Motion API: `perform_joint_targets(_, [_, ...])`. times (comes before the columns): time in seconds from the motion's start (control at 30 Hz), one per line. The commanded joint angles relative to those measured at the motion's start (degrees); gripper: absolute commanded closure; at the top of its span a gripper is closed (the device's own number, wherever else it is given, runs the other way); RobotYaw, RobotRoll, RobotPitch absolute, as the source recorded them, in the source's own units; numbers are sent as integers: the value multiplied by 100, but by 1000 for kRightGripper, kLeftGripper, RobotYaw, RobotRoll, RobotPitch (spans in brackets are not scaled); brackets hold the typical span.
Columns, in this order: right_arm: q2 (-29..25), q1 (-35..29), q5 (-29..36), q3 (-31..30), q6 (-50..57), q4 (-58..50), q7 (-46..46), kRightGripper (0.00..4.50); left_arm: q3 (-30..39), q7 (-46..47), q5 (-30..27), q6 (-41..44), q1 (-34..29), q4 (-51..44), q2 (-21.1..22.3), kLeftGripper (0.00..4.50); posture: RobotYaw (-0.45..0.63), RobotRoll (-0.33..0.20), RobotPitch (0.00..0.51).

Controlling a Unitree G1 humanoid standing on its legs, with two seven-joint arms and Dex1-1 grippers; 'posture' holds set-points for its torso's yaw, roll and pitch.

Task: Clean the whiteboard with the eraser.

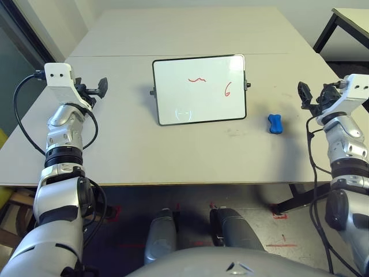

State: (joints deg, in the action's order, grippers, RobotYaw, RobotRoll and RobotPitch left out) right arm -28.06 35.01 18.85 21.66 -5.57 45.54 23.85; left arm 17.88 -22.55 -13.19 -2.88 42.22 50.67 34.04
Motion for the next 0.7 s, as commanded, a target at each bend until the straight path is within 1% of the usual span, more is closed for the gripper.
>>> perform_joint_targets(0.03, [14,79,-33,-7,-75,130,19,58,-8,-16,64,-65,40,169,41,0,-125,0,53])
perform_joint_targets(0.27, [3,148,-31,-21,-81,191,38,58,-59,-119,49,-9,-51,-101,25,0,-116,0,55])
perform_joint_targets(0.37, [54,178,-25,-23,-76,137,-26,58,-59,-346,-2,64,22,-237,117,0,-126,0,59])
perform_joint_targets(0.47, [119,135,-27,-52,-39,38,-62,58,-53,-615,-122,189,18,-542,100,0,-126,0,59])
perform_joint_targets(0.6, [149,72,-46,-110,45,-120,-64,58,-187,-1227,-387,602,-295,-1560,12,0,-132,0,65])
perform_joint_targets(0.7, [162,80,-47,-125,127,-214,-117,58,-433,-1813,-723,1123,-764,-2808,-32,0,-133,0,75])
